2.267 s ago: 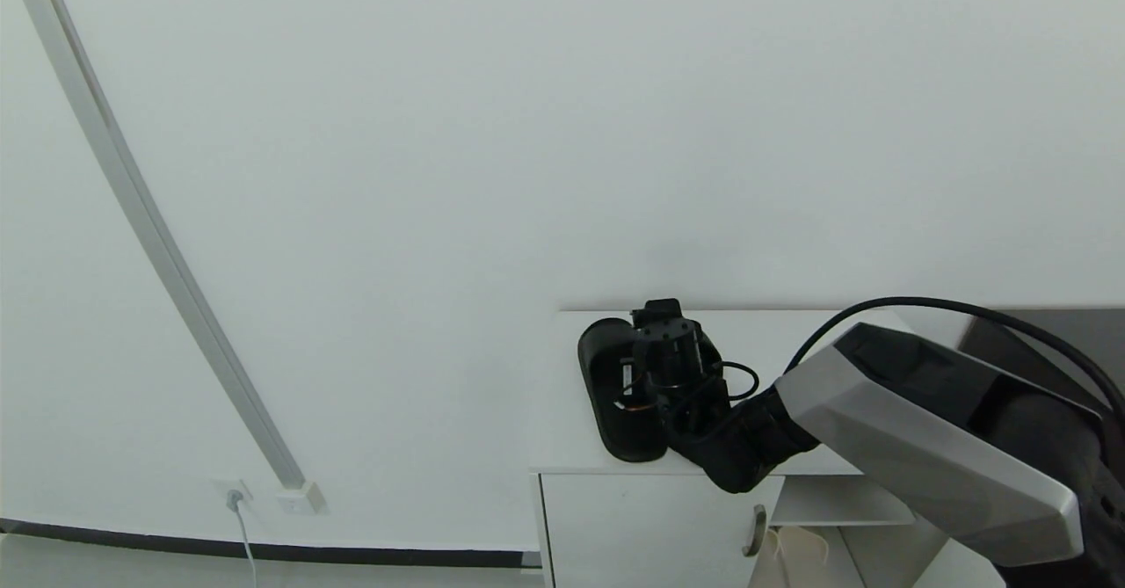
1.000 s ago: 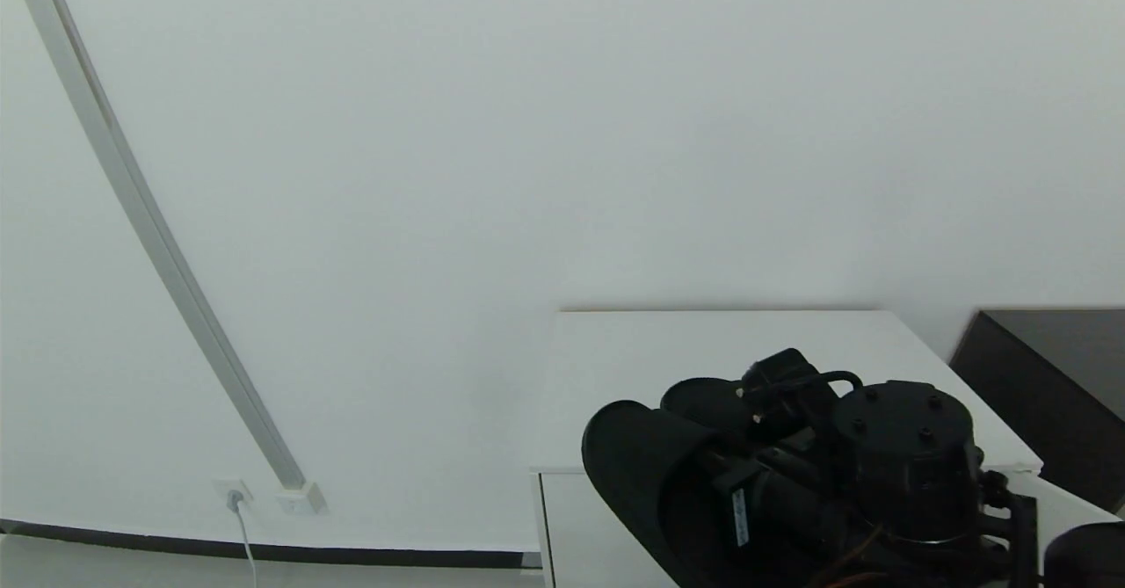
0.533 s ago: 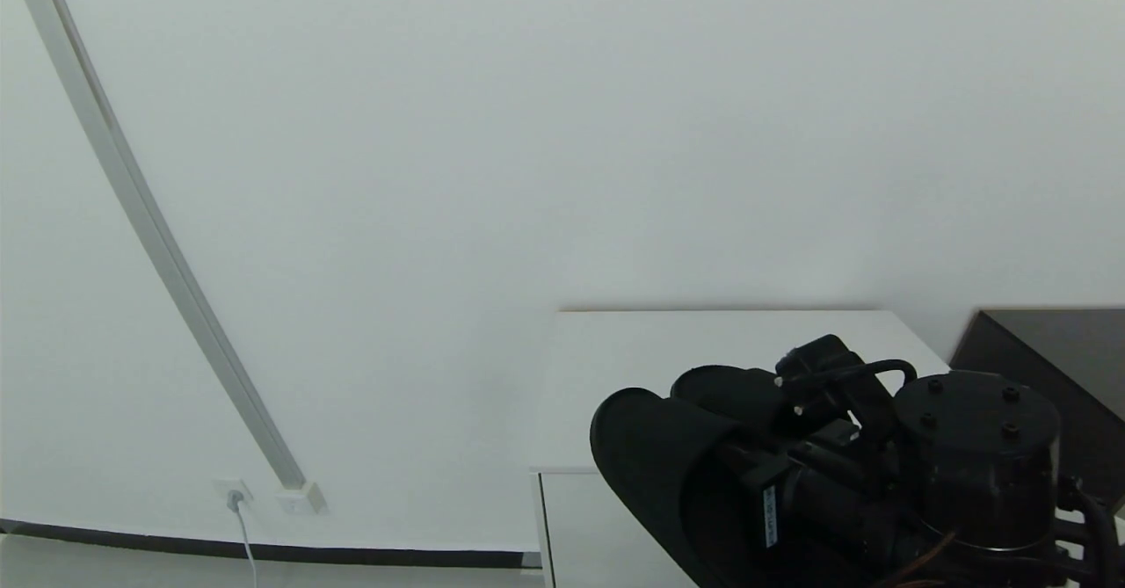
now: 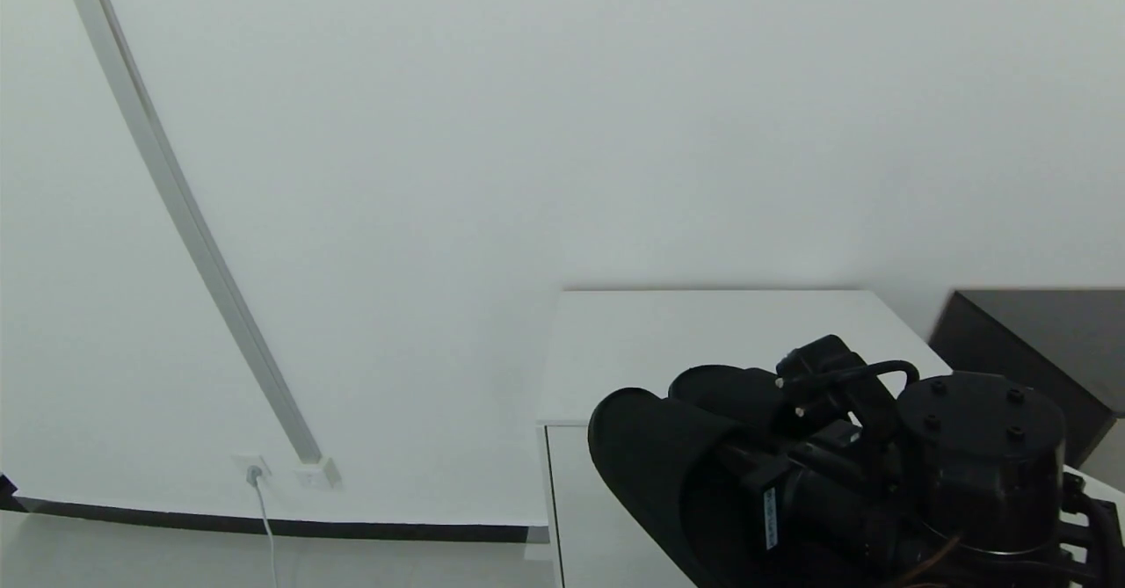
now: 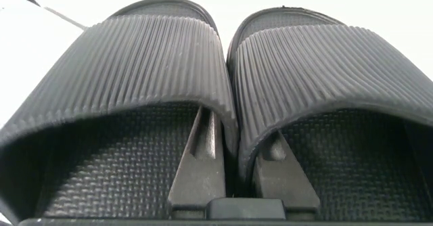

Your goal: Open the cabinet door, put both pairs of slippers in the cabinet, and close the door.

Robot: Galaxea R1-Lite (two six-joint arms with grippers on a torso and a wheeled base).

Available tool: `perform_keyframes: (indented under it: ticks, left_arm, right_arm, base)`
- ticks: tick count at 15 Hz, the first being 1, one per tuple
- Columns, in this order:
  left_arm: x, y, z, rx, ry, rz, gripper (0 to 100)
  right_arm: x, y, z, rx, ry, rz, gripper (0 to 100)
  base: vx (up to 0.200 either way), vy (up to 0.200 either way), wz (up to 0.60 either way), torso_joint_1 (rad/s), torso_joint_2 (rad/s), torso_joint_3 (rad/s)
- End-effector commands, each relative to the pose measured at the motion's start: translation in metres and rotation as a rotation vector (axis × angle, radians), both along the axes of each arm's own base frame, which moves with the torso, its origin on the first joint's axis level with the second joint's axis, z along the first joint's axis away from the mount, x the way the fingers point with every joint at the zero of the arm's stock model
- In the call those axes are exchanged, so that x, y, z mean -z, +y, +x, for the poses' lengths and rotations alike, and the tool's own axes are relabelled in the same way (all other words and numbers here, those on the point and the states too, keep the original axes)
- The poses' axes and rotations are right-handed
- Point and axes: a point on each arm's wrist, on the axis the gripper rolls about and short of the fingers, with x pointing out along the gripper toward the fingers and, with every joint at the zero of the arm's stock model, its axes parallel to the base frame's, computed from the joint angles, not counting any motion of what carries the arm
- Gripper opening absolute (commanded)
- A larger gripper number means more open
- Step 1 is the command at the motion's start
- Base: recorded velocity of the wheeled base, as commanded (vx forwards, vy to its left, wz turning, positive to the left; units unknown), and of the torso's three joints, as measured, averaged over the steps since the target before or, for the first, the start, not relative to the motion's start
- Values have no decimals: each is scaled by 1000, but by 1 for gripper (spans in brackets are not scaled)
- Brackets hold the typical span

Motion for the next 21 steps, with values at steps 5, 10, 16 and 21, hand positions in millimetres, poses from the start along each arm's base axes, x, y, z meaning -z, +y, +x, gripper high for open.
perform_keyframes:
  ticks: [5, 10, 16, 21]
  left_arm:
    - [0, 0, 0, 1, 1, 0, 0]
    - [0, 0, 0, 1, 1, 0, 0]
    - [0, 0, 0, 1, 1, 2, 0]
    - [0, 0, 0, 1, 1, 2, 0]
  right_arm:
    - [3, 1, 0, 0, 6, -11, 0]
    - [4, 1, 0, 8, 5, -19, 0]
    - [5, 1, 0, 8, 6, -20, 0]
    - [7, 1, 1, 9, 12, -29, 0]
  base:
    - [-80, 0, 0, 2, 1, 1]
    - [0, 0, 0, 0, 0, 0]
    - [0, 0, 0, 0, 0, 0]
    - [0, -80, 0, 1, 1, 1]
